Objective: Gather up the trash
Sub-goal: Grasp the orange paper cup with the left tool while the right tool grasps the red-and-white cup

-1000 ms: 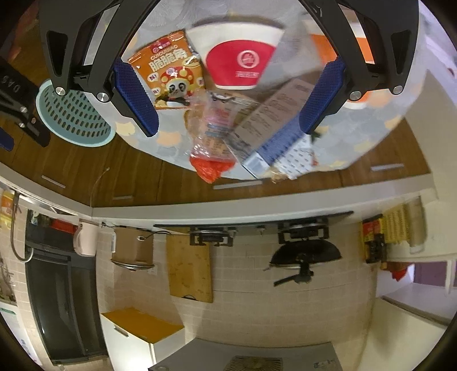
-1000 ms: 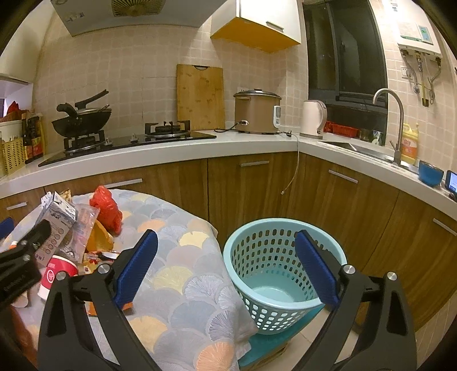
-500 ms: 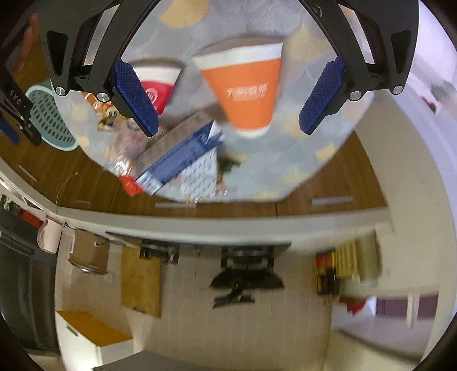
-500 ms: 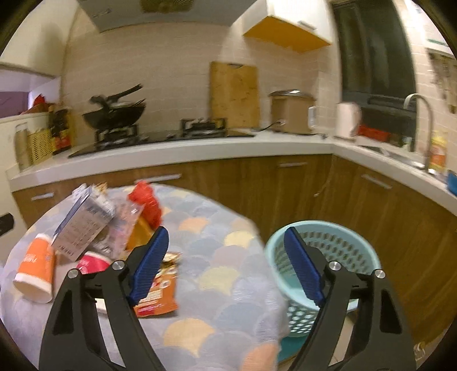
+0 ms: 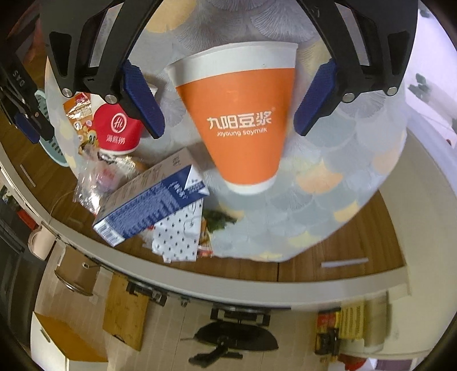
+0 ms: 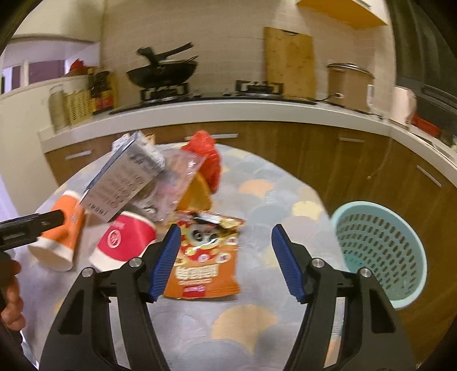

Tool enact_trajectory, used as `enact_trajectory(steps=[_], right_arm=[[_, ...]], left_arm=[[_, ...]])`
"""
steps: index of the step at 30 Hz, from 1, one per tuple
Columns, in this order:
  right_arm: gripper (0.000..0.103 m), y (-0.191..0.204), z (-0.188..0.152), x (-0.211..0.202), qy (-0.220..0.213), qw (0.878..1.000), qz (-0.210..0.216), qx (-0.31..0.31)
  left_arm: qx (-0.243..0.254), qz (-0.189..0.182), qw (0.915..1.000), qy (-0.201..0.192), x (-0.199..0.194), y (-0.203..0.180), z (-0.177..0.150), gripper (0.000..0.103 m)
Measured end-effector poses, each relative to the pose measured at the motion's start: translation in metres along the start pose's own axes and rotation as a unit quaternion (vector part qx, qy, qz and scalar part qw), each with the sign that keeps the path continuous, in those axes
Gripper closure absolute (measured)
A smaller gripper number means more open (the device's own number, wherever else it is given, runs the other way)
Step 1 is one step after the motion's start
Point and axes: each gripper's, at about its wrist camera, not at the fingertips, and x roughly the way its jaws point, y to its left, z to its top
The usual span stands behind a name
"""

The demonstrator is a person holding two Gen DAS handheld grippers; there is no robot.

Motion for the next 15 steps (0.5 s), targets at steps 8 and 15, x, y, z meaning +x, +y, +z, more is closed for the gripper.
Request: enact_trajectory(steps=[8, 15], right_arm=[[0.041, 0.042, 0.005, 0.018, 0.046, 0.997, 0.066, -0.019], [0.041, 0.062, 0.005, 0.043, 0.092, 0.992, 0.081, -0.021]], left_arm=[[-0.012, -0.020, 0.9997, 0.012, 0.010, 0.007, -0.004, 0.032], [-0.012, -0.033, 0.9994, 0.000, 0.004, 0.008, -0.007, 0.034]])
